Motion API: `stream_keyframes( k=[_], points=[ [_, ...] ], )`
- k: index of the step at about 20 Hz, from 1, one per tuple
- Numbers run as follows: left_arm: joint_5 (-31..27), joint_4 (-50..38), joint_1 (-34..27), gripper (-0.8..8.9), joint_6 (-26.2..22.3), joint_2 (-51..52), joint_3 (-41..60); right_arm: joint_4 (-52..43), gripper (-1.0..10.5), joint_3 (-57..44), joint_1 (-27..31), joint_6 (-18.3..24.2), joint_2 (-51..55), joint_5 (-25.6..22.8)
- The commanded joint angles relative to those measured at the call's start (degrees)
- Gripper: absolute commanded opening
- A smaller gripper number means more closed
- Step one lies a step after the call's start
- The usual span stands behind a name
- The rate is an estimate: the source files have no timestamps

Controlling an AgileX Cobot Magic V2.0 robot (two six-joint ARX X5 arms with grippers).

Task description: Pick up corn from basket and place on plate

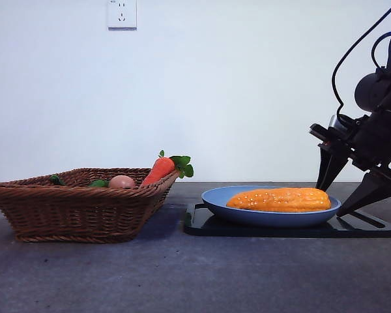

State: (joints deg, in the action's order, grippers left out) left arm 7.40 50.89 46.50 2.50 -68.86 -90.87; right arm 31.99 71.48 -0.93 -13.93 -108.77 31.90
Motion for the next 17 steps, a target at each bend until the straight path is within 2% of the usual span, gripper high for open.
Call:
stream_keyframes(
  k=[1, 5, 10, 15, 17],
  points=[
    [-0.2, 0.5, 0.3, 3.91, 0.1, -0.4, -1.4, 0.6, 2.5, 1.0, 1.0, 0.9, 1.8, -0.3],
    [-2.5, 1.7, 0.3, 3.91, 0.1, -0.4, -1.4, 3.5, 2.5, 1.0, 1.9, 1.6, 7.7, -0.4],
    [-5.2, 1.9, 0.3, 3.91, 0.0, -0.4, -1.4, 9.7, 2.4, 1.0, 1.6, 5.6, 17.4, -0.3],
    [-5.2, 2.3, 0.3, 3.9, -0.1, -0.4, -1.4, 18.0, 2.4, 1.0, -2.3, 8.9, 28.1, -0.4],
    [-5.2, 2.4, 0.2, 3.89, -0.2, -0.5, -1.4, 22.0, 2.2, 0.9, -5.6, 10.4, 34.2, -0.5]
  ],
)
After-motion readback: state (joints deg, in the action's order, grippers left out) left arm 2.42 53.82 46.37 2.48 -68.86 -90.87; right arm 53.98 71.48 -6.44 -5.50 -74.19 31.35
